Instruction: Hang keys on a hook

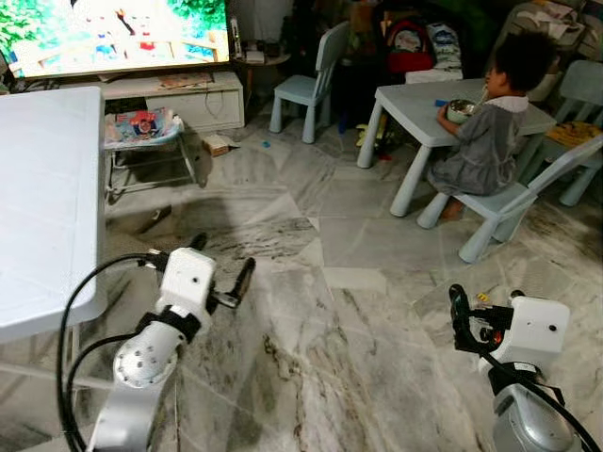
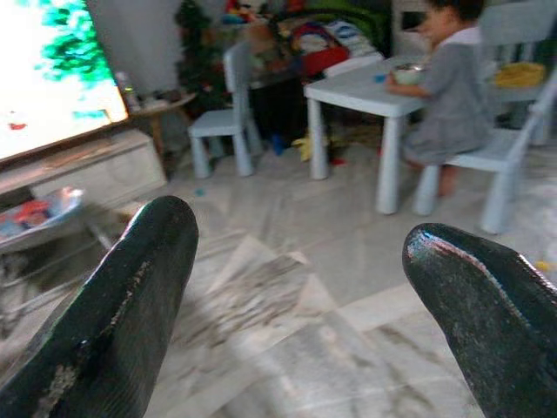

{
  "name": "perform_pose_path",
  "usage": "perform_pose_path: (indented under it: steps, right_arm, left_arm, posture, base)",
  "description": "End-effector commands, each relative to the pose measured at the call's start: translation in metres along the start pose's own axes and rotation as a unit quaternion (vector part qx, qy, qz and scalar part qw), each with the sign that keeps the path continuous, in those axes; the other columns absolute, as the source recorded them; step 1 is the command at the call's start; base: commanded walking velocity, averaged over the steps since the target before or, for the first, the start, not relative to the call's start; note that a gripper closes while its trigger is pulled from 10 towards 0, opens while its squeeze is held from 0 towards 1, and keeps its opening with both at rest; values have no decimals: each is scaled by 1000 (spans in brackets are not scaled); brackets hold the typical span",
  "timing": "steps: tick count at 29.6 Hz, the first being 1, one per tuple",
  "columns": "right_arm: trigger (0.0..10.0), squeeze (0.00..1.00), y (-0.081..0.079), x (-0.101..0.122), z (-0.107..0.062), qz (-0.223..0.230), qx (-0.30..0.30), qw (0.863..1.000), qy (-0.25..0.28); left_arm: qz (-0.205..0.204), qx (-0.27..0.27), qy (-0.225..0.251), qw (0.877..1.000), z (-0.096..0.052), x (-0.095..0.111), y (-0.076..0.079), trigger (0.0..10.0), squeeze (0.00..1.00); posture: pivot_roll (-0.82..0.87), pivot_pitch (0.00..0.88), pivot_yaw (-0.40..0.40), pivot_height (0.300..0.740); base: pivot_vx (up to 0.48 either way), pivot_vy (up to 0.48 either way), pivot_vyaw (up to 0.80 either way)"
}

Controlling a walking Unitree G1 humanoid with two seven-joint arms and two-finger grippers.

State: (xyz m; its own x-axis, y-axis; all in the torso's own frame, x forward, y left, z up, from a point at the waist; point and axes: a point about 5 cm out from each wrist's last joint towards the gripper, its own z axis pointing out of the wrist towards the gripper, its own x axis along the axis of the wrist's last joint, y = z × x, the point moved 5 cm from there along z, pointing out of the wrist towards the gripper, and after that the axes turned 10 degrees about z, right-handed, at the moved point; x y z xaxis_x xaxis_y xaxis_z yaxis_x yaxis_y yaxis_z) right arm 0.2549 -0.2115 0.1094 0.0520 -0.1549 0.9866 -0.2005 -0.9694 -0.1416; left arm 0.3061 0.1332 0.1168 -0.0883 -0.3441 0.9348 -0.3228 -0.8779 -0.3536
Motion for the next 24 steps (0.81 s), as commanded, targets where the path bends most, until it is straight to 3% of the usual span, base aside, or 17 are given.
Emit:
perform_pose_path:
  steps: [1, 4, 6, 14, 20, 24]
  right_arm:
    - [10000, 0, -2, 5, 2, -6, -5, 1000, 7]
    - [10000, 0, -7, 4, 6, 11, -5, 1000, 7]
    - [10000, 0, -10, 6, 9, 15, -6, 1000, 12]
    - [10000, 0, -14, 8, 14, 24, -7, 1000, 18]
    - [10000, 0, -19, 8, 20, 30, -2, 999, 21]
    - [10000, 0, -22, 10, 23, 26, 1, 999, 25]
  left_arm:
    - [-3, -1, -14, 1000, 3, -4, 2, 10000, 0]
    - [-26, 7, -23, 999, 6, -5, 2, 10000, 0]
    - [-11, 13, -33, 999, 7, -5, 2, 10000, 0]
    - [-15, 8, -30, 999, 10, -5, 5, 10000, 0]
    - [-21, 16, -33, 999, 15, -4, 1, 10000, 0]
    - [-22, 16, -31, 999, 16, -3, 1, 10000, 0]
  posture:
    - [29, 0, -56, 740]
    - [31, 0, -54, 740]
    - [34, 0, -54, 740]
    - [40, 0, -50, 740]
    - [49, 0, -50, 740]
    - [49, 0, -50, 740]
  base:
    - [0, 0, 538]
    - [0, 0, 800]
    - [0, 0, 494]
    - [0, 0, 486]
    - [0, 0, 0]
    - [0, 0, 795]
